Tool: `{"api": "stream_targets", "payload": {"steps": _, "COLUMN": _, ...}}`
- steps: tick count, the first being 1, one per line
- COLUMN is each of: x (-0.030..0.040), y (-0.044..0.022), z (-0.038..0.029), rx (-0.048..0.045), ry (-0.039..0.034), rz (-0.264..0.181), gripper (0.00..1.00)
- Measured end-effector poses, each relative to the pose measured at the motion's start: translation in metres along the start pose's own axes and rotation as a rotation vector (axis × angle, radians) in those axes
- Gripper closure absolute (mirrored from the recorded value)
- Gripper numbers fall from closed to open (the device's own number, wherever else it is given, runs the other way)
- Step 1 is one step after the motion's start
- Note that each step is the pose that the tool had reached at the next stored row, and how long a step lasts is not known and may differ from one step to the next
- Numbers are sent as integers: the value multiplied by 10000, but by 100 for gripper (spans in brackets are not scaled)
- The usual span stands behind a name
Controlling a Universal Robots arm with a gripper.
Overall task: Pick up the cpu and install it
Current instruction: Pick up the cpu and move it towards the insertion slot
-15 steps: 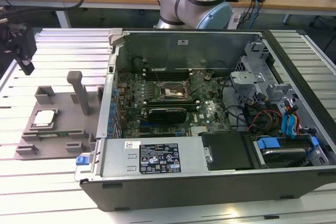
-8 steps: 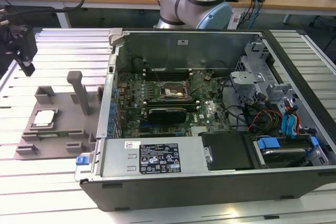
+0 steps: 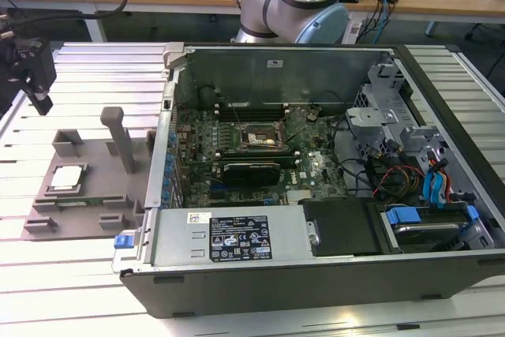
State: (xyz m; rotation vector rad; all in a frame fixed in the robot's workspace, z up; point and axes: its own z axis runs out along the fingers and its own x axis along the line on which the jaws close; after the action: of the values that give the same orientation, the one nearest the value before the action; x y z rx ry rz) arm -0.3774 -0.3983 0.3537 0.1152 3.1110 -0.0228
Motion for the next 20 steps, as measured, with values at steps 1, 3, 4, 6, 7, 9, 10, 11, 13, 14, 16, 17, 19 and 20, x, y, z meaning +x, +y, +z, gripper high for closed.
{"api": "stream_targets", "payload": {"steps": 1, "x": 0, "y": 0, "z": 3, "rx": 1, "ry": 0, "rz": 0, "gripper": 40}}
{"api": "stream_targets", "payload": {"steps": 3, "x": 0, "y": 0, "z": 6, "rx": 3, "ry": 0, "rz": 0, "gripper": 40}}
{"api": "stream_targets", "payload": {"steps": 4, "x": 0, "y": 0, "z": 9, "rx": 3, "ry": 1, "rz": 0, "gripper": 40}}
{"api": "stream_targets", "payload": {"steps": 6, "x": 0, "y": 0, "z": 10, "rx": 2, "ry": 0, "rz": 0, "gripper": 40}}
{"api": "stream_targets", "payload": {"steps": 7, "x": 1, "y": 0, "z": 12, "rx": 2, "ry": 0, "rz": 0, "gripper": 40}}
{"api": "stream_targets", "payload": {"steps": 9, "x": 1, "y": 0, "z": 15, "rx": 3, "ry": 1, "rz": 0, "gripper": 40}}
{"api": "stream_targets", "payload": {"steps": 10, "x": 1, "y": 0, "z": 17, "rx": 3, "ry": 1, "rz": 0, "gripper": 40}}
{"api": "stream_targets", "payload": {"steps": 11, "x": 1, "y": 0, "z": 20, "rx": 3, "ry": 1, "rz": 0, "gripper": 40}}
{"api": "stream_targets", "payload": {"steps": 13, "x": 1, "y": 0, "z": 23, "rx": 3, "ry": 1, "rz": 0, "gripper": 40}}
{"api": "stream_targets", "payload": {"steps": 14, "x": 1, "y": 0, "z": 24, "rx": 3, "ry": 1, "rz": 0, "gripper": 40}}
{"api": "stream_targets", "payload": {"steps": 16, "x": 1, "y": 0, "z": 26, "rx": 3, "ry": 1, "rz": 0, "gripper": 40}}
{"api": "stream_targets", "payload": {"steps": 17, "x": 1, "y": 0, "z": 28, "rx": 3, "ry": 1, "rz": 0, "gripper": 40}}
{"api": "stream_targets", "payload": {"steps": 19, "x": 1, "y": 0, "z": 32, "rx": 3, "ry": 0, "rz": 0, "gripper": 40}}
{"api": "stream_targets", "payload": {"steps": 20, "x": 1, "y": 0, "z": 36, "rx": 3, "ry": 1, "rz": 0, "gripper": 40}}
